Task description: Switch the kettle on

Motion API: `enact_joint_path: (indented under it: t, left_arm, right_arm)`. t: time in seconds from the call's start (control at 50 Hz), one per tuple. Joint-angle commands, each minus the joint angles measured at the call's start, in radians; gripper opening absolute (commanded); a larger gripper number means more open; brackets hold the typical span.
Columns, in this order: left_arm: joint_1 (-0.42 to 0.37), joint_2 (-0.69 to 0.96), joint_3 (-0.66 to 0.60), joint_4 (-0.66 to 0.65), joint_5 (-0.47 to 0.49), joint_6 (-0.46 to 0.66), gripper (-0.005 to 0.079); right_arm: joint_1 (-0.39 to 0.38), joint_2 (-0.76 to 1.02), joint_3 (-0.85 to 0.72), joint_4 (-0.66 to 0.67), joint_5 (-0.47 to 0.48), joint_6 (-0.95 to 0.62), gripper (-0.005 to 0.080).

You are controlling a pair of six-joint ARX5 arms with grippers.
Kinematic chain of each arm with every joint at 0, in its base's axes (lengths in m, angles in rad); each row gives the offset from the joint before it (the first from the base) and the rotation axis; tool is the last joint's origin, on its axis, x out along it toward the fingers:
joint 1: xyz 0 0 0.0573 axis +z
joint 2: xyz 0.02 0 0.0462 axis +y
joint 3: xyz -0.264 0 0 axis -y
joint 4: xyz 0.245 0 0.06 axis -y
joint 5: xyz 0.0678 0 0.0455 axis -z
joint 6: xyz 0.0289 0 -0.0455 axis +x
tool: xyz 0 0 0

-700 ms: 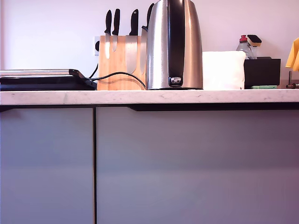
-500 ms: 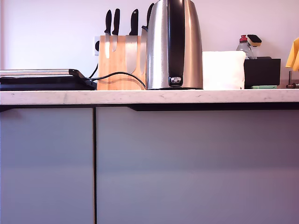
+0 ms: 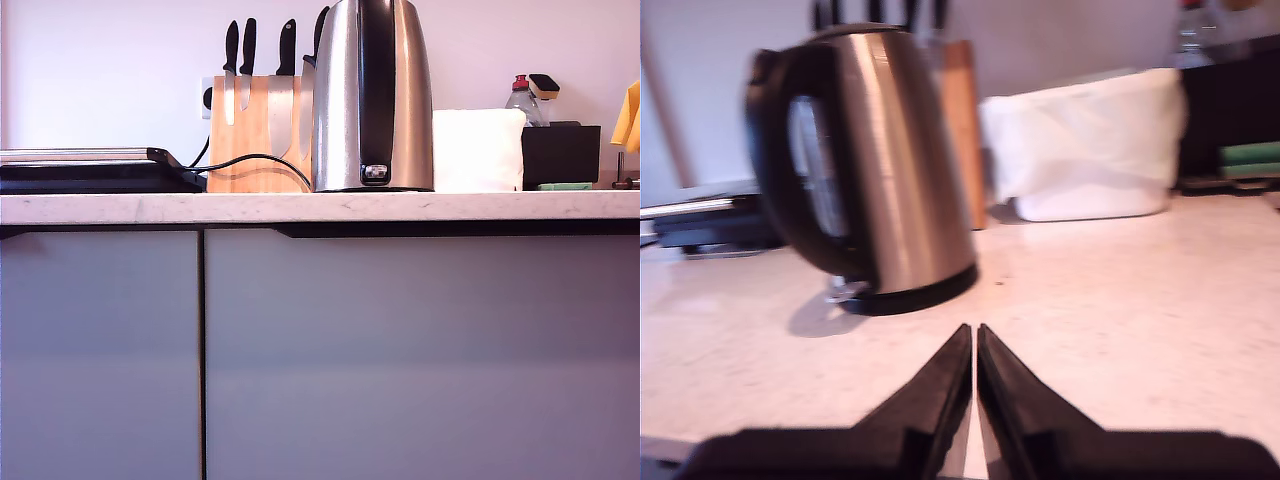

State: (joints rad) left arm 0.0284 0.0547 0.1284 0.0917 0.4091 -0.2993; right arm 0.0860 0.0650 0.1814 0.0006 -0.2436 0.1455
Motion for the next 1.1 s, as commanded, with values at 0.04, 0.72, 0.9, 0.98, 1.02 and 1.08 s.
enact_joint_path:
  t: [0.04,0.72,0.9,0.98,1.02,1.08]
  left_arm:
    - [0.0,0.011,0.013,0.014,0.059,-0.047,-0.0019]
    - [-0.129,0.322,0.122,0.135,0.1,0.019,-0.0019]
    - [-0.187,0.45,0.122,0.239,0.072,0.019,-0.0019]
    - [-0.218,0.506,0.122,0.286,0.05,0.02,-0.0019]
    - [-0.233,0.533,0.122,0.309,0.039,0.029,-0.0019]
    - [-0.254,0.573,0.122,0.343,0.023,0.05,-0.0019]
  right_arm:
    - [0.0,0.013,0.019,0.009,-0.051,0.045,-0.0011]
    - [0.165,0.483,0.292,-0.013,-0.121,-0.047,-0.0011]
    - [0.255,0.689,0.32,0.143,-0.1,-0.076,-0.0011]
    - [0.293,0.768,0.325,0.22,-0.067,-0.085,-0.0011]
    - [0.308,0.801,0.326,0.254,-0.056,-0.096,-0.0011]
    - [0.325,0.859,0.326,0.319,-0.047,-0.097,-0.0011]
